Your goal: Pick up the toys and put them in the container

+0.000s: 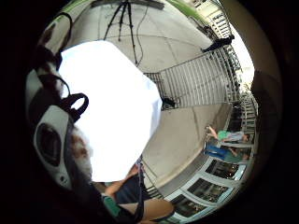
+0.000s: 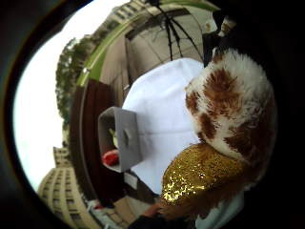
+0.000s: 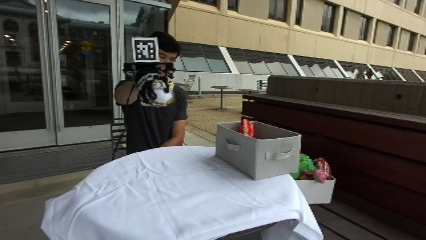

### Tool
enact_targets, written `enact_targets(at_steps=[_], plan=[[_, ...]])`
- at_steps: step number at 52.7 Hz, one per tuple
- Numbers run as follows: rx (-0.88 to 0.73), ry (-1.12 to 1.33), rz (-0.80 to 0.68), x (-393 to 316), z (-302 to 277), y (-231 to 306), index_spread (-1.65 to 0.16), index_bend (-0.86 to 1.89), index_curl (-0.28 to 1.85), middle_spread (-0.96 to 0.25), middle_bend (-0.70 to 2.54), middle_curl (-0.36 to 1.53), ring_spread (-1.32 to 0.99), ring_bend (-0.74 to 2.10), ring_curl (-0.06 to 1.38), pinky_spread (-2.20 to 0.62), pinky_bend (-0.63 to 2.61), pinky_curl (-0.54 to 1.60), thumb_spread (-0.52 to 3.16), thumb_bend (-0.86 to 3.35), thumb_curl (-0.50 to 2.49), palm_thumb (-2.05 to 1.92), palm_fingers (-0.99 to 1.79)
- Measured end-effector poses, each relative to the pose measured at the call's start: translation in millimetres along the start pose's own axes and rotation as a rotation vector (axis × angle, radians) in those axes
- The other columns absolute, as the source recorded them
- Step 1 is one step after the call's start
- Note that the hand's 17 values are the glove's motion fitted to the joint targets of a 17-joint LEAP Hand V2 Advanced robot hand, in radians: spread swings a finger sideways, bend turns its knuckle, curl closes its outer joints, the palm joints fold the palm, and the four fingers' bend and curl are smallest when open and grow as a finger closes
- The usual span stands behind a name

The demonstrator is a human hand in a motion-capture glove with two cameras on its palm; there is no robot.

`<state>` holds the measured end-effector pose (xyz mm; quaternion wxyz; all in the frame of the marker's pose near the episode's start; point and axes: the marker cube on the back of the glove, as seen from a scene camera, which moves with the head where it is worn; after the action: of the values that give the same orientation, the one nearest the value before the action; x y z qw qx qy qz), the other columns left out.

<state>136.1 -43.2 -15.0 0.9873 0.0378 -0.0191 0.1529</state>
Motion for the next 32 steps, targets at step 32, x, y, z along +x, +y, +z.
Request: enact_targets(at_steps=[32], plan=[[0.056, -0.052, -0.269, -298, -62, 60, -0.42, 0.14, 0.27, -0.53, 0.21, 0.64, -0.46, 1.02, 0.48, -0.47, 0.9, 0.37, 0.6, 0.29, 1.04, 0.68, 0.96]])
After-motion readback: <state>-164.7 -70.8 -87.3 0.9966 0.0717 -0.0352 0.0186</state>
